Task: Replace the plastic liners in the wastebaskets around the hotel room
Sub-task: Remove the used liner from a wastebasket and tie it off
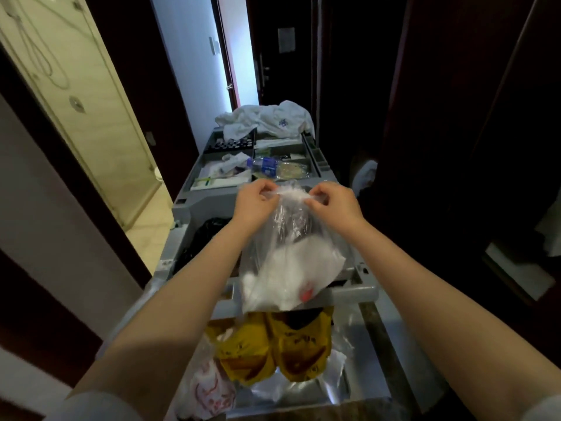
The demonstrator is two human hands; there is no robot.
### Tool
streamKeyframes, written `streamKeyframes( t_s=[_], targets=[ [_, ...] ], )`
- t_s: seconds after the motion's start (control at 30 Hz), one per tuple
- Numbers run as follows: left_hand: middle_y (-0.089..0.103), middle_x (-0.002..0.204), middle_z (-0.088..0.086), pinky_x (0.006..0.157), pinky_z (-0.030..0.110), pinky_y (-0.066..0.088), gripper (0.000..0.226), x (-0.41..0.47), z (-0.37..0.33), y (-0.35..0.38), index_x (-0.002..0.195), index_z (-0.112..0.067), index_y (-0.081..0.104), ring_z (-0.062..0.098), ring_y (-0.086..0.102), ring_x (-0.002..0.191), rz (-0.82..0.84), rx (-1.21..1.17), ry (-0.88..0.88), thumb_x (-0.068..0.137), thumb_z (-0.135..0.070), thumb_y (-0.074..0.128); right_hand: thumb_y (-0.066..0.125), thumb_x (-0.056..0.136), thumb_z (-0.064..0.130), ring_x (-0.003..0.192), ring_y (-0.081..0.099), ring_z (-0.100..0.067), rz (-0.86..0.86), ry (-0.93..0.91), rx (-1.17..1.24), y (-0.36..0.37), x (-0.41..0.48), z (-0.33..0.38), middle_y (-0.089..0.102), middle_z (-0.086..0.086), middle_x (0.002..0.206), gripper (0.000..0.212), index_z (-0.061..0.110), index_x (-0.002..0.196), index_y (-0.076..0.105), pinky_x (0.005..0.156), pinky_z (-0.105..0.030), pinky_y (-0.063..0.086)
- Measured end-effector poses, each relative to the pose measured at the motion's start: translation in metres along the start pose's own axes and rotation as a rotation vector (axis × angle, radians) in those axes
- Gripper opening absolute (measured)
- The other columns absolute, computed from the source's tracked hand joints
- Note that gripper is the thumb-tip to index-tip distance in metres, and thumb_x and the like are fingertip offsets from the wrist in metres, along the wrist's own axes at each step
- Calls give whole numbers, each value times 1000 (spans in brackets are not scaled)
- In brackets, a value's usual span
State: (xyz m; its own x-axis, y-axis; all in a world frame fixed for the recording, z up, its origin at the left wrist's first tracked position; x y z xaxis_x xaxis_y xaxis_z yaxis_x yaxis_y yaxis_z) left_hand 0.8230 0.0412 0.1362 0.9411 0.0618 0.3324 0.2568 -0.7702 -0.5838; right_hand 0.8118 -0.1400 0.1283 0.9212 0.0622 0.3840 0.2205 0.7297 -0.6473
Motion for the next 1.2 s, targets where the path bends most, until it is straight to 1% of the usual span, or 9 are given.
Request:
streamKeyframes(
  t_s=[0.13, 0.3, 0.37, 0.57, 0.77, 0.93, 1.0, 1.07, 1.2],
  targets=[
    [58, 86, -4, 59, 3, 40, 16, 62, 19, 2, 103, -9, 65, -1, 48, 66, -1, -51, 34, 87, -9, 64, 67, 90, 22, 85, 58, -16, -49, 33, 33, 22, 54, -5, 61, 3, 92, 14, 13, 100, 66, 78, -32, 49],
    [60, 84, -2, 63, 12, 44, 12, 112, 67, 34, 96, -14, 63, 12, 56, 75, 141, -81, -86, 86, -7, 62, 64, 92, 22, 92, 58, -16, 64, 126, -83, 65, 103, -45, 63, 0, 104, 18, 16, 108, 61, 81, -31, 48],
    [65, 93, 6, 70, 24, 47, 11, 118, 95, 60, 97, -15, 64, 19, 59, 83, 291, 11, -163, 87, -11, 62, 64, 91, 26, 102, 59, -20, 219, 231, -174, 91, 110, -75, 62, -3, 115, 29, 19, 118, 58, 85, -33, 48],
    [48, 139, 6, 100, 34, 40, 56, 97, 167, 121, 138, -17, 45, 26, 48, 124, 1000, 466, -264, 91, -44, 57, 66, 87, 39, 120, 55, -26, 715, 377, -285, 143, 98, -128, 52, -5, 140, 64, 27, 145, 41, 96, -39, 49],
    [56, 131, 9, 84, 26, 40, 39, 93, 191, 159, 130, -13, 54, 25, 54, 113, 960, 398, -380, 95, -28, 48, 58, 91, 48, 123, 52, -24, 969, 287, -308, 173, 96, -162, 51, -3, 142, 55, 34, 143, 44, 98, -31, 46],
    [54, 132, 15, 94, 34, 42, 40, 73, 206, 180, 136, -11, 48, 28, 54, 111, 995, 359, -557, 97, -11, 44, 53, 96, 33, 113, 57, -23, 1196, 160, -377, 194, 94, -178, 54, -5, 136, 44, 32, 140, 49, 94, -31, 49],
    [54, 127, 12, 91, 34, 43, 44, 67, 208, 187, 140, -12, 44, 23, 52, 102, 1035, 364, -601, 97, -9, 42, 52, 95, 25, 114, 56, -24, 1222, 126, -373, 196, 98, -180, 54, -6, 136, 46, 29, 141, 48, 94, -32, 49],
    [51, 133, 15, 99, 38, 42, 47, 61, 206, 194, 144, -12, 38, 27, 53, 110, 1030, 388, -634, 97, -6, 39, 52, 94, 22, 118, 54, -26, 1210, 90, -366, 195, 105, -179, 52, -10, 138, 47, 23, 142, 48, 95, -32, 48],
    [49, 139, 16, 104, 33, 36, 39, 67, 195, 181, 137, -5, 47, 30, 46, 128, 788, 440, -687, 99, -8, 40, 52, 94, 21, 118, 55, -27, 1108, 35, -268, 193, 121, -171, 54, -9, 136, 41, 21, 136, 55, 96, -33, 48]
  ],
)
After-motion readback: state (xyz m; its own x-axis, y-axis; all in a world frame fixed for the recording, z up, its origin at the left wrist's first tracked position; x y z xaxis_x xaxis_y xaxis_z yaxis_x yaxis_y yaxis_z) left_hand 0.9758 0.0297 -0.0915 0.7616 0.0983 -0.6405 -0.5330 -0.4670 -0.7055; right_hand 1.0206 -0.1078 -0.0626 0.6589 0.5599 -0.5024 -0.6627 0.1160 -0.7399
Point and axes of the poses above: each hand's wrist, its own x-axis towards the middle knuckle, its own y-axis out of the palm, z = x × y, the point moved 2 cm from there along x, towards the middle knuckle
